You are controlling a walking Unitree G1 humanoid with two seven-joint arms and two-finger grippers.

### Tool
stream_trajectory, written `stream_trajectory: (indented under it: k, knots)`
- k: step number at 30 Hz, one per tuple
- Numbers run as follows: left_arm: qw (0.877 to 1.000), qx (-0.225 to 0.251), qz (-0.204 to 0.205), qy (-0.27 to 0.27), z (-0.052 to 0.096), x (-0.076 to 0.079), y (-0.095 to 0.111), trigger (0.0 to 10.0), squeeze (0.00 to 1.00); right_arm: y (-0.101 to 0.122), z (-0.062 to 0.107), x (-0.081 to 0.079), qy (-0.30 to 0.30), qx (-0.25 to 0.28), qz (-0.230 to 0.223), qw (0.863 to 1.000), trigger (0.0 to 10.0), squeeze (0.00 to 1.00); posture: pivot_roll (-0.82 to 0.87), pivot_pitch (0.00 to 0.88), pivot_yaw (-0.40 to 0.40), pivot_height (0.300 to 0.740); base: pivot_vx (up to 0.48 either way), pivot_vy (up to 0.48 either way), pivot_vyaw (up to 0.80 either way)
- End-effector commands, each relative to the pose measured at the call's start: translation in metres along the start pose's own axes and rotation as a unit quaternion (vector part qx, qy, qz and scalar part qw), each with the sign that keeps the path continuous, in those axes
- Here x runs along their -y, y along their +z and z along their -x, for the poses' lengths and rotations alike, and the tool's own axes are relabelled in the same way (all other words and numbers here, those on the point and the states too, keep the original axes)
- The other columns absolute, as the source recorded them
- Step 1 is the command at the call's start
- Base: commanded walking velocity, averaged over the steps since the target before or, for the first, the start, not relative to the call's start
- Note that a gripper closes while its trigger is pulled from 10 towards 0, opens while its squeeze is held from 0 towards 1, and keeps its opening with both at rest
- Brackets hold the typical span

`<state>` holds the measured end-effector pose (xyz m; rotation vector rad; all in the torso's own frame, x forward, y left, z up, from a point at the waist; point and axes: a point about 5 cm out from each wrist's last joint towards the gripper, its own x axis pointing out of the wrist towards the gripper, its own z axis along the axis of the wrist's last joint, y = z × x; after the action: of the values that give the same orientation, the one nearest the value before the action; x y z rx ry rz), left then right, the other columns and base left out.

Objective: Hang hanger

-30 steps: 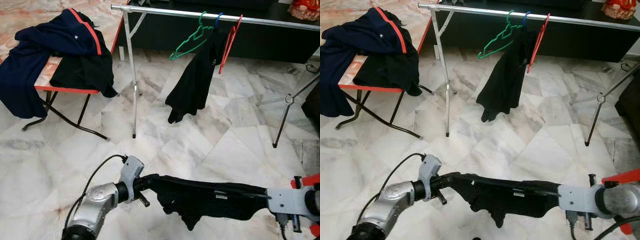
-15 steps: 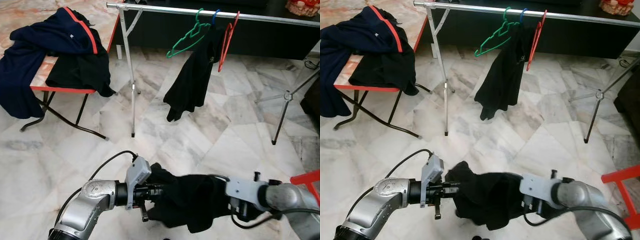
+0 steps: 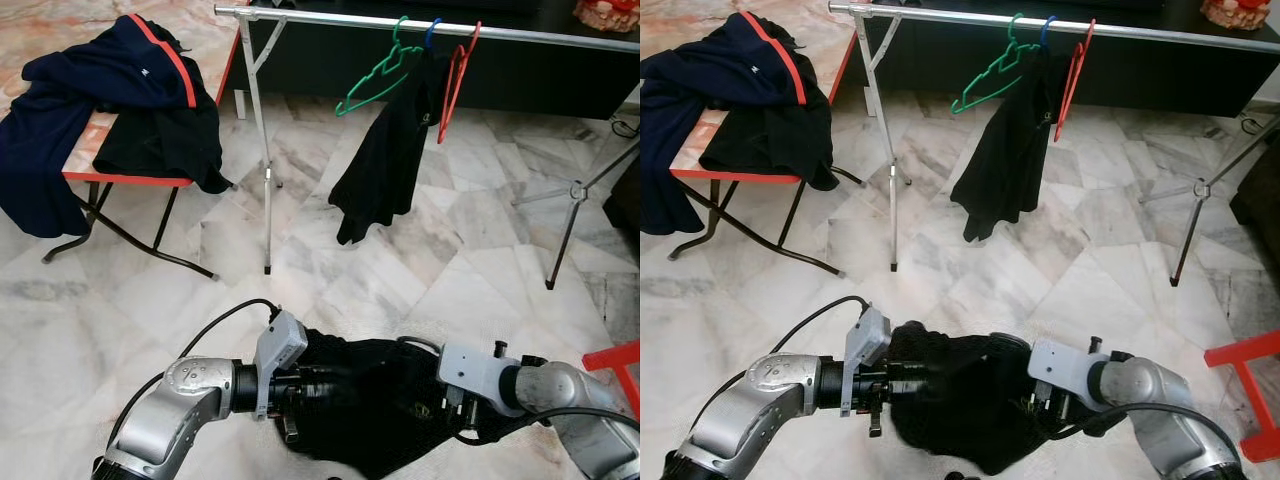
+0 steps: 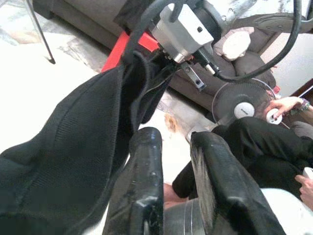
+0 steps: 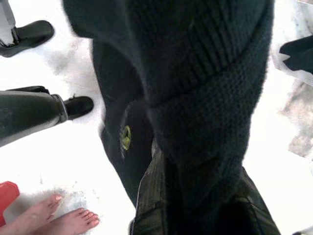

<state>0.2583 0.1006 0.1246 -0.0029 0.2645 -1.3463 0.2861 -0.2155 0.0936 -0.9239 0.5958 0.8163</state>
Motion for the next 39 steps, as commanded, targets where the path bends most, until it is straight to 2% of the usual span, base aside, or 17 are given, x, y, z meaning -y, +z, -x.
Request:
stream_trajectory:
  k: [1,2,4,6,8,9,11,15,18,24,29,33,34,35,37,38,39]
  knots:
    - [1.0,-0.014,-0.004,0.0,0.002,0.003,-0.003,10.0,1.0,0.003,0.0,0.0,0.003,0.018,0.001,1.0,0.0,0.0,-0.06,0.261,-0.083,0.74,0.0,0.0,0.0]
    - [0.999,-0.03,-0.019,0.041,0.008,-0.007,-0.005,10.0,1.0,0.005,-0.001,-0.002,0.021,0.033,0.01,0.999,0.0,0.0,-0.06,0.261,-0.083,0.74,0.0,0.0,0.0]
    - [0.996,-0.042,-0.033,0.077,0.012,-0.016,-0.005,10.0,1.0,0.004,-0.001,-0.005,0.041,0.04,0.02,0.998,0.0,0.0,-0.06,0.261,-0.084,0.74,0.0,0.0,0.0]
    - [0.995,-0.048,-0.036,0.083,0.013,-0.018,-0.006,10.0,1.0,0.004,-0.001,-0.006,0.049,0.041,0.024,0.998,0.0,0.0,-0.06,0.261,-0.084,0.74,0.0,0.0,0.0]
    - [0.981,-0.136,-0.087,0.106,0.023,-0.027,-0.018,10.0,1.0,-0.005,-0.002,-0.015,0.112,0.045,0.041,0.992,0.0,0.0,-0.05,0.259,-0.088,0.74,0.0,0.0,0.0]
    - [0.981,-0.136,-0.087,0.106,0.023,-0.027,-0.018,10.0,1.0,-0.005,-0.002,-0.015,0.112,0.045,0.041,0.992,0.0,0.0,-0.05,0.259,-0.088,0.74,0.0,0.0,0.0]
    - [0.97,-0.158,-0.121,0.137,0.025,-0.034,-0.019,10.0,1.0,-0.011,0.001,-0.02,0.153,0.043,0.055,0.986,0.0,0.0,-0.04,0.259,-0.09,0.74,0.0,0.0,0.0]
    - [0.971,-0.155,-0.144,0.113,0.025,-0.03,-0.016,10.0,1.0,-0.009,0.004,-0.011,0.152,0.057,0.055,0.985,0.0,0.0,-0.04,0.257,-0.093,0.74,0.0,0.0,0.0]
    - [0.964,-0.177,-0.168,0.104,0.022,-0.03,-0.021,10.0,1.0,-0.006,0.004,-0.004,0.147,0.069,0.059,0.985,0.0,0.0,-0.04,0.257,-0.094,0.74,0.0,0.0,0.0]
    - [0.969,-0.179,-0.158,0.054,0.017,-0.019,-0.023,10.0,1.0,0.003,0.001,0.004,0.132,0.101,0.049,0.985,0.0,0.0,-0.04,0.258,-0.096,0.74,0.0,0.0,0.0]
    - [0.956,-0.221,-0.185,0.059,0.017,-0.023,-0.034,10.0,1.0,0.019,-0.001,0.01,0.123,0.127,0.059,0.982,0.0,0.0,-0.04,0.256,-0.092,0.74,0.0,0.0,0.0]
    - [0.951,-0.225,-0.196,0.074,0.015,-0.027,-0.035,10.0,1.0,0.029,0.0,0.014,0.123,0.146,0.07,0.979,0.0,0.0,-0.04,0.256,-0.091,0.74,0.0,0.0,0.0]
    - [0.944,-0.232,-0.217,0.084,0.014,-0.03,-0.035,10.0,1.0,0.033,0.001,0.015,0.123,0.152,0.074,0.978,0.0,0.0,-0.04,0.255,-0.089,0.74,0.0,0.0,0.0]
    - [0.942,-0.235,-0.219,0.096,0.013,-0.033,-0.035,10.0,1.0,0.034,0.001,0.015,0.122,0.154,0.078,0.977,0.0,0.0,-0.04,0.255,-0.089,0.74,0.0,0.0,0.0]
    - [0.943,-0.232,-0.218,0.096,0.012,-0.033,-0.034,10.0,1.0,0.035,0.001,0.016,0.122,0.156,0.079,0.977,0.0,0.0,-0.04,0.256,-0.089,0.74,0.0,0.0,0.0]
    - [0.943,-0.225,-0.223,0.104,0.01,-0.034,-0.032,10.0,0.76,0.036,0.001,0.016,0.122,0.158,0.08,0.977,0.0,0.0,-0.04,0.256,-0.089,0.74,0.0,0.0,0.0]
    - [0.943,-0.222,-0.222,0.109,0.009,-0.034,-0.031,10.0,0.39,0.037,0.001,0.016,0.122,0.16,0.08,0.976,0.0,0.0,-0.04,0.256,-0.089,0.74,0.0,0.0,0.0]
